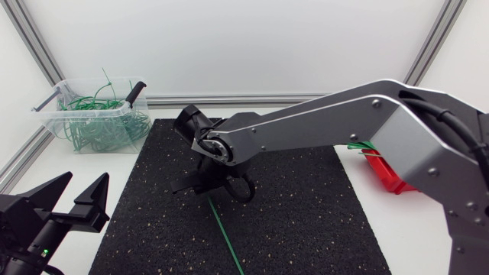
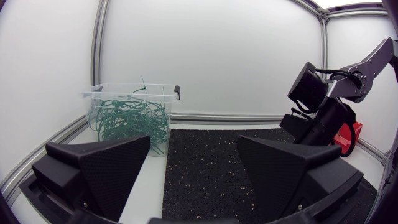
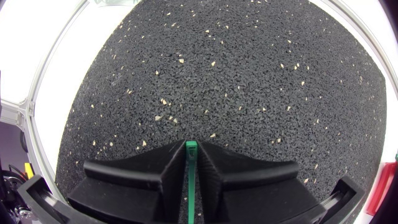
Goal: Take a green cable tie from the red box, thread the tail through the head to close it, then place it in the transparent bin on the left.
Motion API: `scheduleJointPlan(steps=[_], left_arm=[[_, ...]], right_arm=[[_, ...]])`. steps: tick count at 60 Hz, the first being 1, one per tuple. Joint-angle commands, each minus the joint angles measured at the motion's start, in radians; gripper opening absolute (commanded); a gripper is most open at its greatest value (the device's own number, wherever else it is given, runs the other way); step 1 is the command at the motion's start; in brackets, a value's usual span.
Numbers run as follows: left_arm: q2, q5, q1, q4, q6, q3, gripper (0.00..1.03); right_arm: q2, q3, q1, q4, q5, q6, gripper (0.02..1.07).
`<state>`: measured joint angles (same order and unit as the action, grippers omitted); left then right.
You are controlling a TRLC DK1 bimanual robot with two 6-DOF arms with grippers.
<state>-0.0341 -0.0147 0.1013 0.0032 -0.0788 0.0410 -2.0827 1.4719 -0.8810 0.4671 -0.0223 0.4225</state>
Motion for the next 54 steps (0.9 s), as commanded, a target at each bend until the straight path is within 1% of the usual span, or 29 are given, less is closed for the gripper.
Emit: scheduleJointPlan(steps=[1, 11, 21, 32, 54], left_arm=[[-0.013, 0.002, 0.008, -0.032, -0.004, -0.036, 0.97], [-0.018, 0.002, 0.009, -0.034, -0.004, -0.036, 0.97], [-0.018, 0.002, 0.008, -0.034, -0.004, -0.036, 0.97], [-0.020, 0.002, 0.008, -0.034, -0.004, -0.036, 0.97], [-0.021, 0.002, 0.008, -0.034, -0.004, -0.036, 0.97]], right_arm=[[-0.042, 0.016, -0.006, 0.013, 0.007, -0.014, 0.25], [-0.045, 0.019, -0.016, 0.013, 0.018, -0.013, 0.25], [-0.039, 0.019, -0.019, 0.022, 0.027, -0.022, 0.29], [-0.037, 0.015, -0.018, 0.054, 0.030, -0.037, 0.29], [-0.030, -0.021, -0.038, 0.068, 0.028, -0.077, 0.30]])
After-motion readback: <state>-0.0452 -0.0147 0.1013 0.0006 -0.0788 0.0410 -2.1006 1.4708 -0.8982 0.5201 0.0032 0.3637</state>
